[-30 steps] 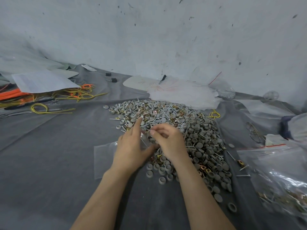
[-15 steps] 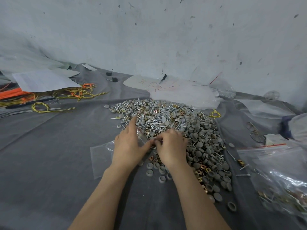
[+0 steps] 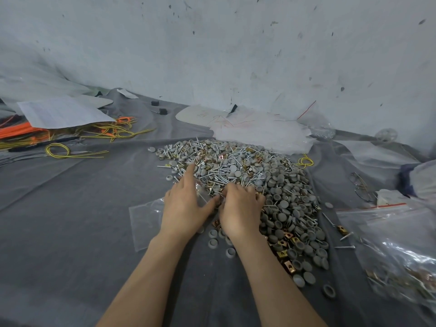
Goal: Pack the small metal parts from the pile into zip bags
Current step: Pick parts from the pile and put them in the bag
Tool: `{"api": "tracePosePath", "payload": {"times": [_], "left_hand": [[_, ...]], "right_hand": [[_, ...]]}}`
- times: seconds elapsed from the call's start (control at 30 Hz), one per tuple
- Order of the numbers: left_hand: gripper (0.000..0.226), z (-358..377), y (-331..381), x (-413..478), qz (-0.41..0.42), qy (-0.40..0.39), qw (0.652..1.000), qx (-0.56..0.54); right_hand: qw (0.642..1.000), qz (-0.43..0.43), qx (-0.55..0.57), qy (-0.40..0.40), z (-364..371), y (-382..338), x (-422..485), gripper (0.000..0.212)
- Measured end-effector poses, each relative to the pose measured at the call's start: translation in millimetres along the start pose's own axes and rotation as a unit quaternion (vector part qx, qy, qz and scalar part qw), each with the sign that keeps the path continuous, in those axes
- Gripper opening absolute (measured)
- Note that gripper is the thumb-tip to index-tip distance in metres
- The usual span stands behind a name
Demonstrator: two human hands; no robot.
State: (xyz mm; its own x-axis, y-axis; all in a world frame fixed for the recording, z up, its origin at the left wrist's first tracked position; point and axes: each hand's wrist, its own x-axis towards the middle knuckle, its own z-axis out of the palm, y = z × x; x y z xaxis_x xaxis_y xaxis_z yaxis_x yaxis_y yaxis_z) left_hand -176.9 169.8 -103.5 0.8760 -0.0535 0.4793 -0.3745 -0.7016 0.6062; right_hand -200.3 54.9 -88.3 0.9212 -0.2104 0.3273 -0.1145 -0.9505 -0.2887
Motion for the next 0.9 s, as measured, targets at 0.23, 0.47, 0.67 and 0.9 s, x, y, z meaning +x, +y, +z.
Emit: {"api": "tracePosePath", "payload": {"times": [0.23, 0.47, 0.67, 0.9], "left_hand": [[0.094, -1, 1, -1, 0.001, -0.003, 1.0, -0.005], [0.093, -2, 2, -3, 0.014, -0.003, 1.0, -0.008], [0.094, -2, 1, -3, 0.019, -0.01, 1.0, -0.011], [0.09, -1, 3, -4, 0.024, -0.011, 0.999, -0.017]], "right_hand": [[1.0, 0.008, 0.006, -0.023, 1, -1, 2, 0.019], [0.988, 0.047, 0.12, 0.09, -7, 7, 5, 0.005], [0.967, 0.062, 0.223, 0.11, -11, 8, 6, 0.01], [0.936, -0.041, 0.348, 0.044, -13, 2, 5, 0.003]]}}
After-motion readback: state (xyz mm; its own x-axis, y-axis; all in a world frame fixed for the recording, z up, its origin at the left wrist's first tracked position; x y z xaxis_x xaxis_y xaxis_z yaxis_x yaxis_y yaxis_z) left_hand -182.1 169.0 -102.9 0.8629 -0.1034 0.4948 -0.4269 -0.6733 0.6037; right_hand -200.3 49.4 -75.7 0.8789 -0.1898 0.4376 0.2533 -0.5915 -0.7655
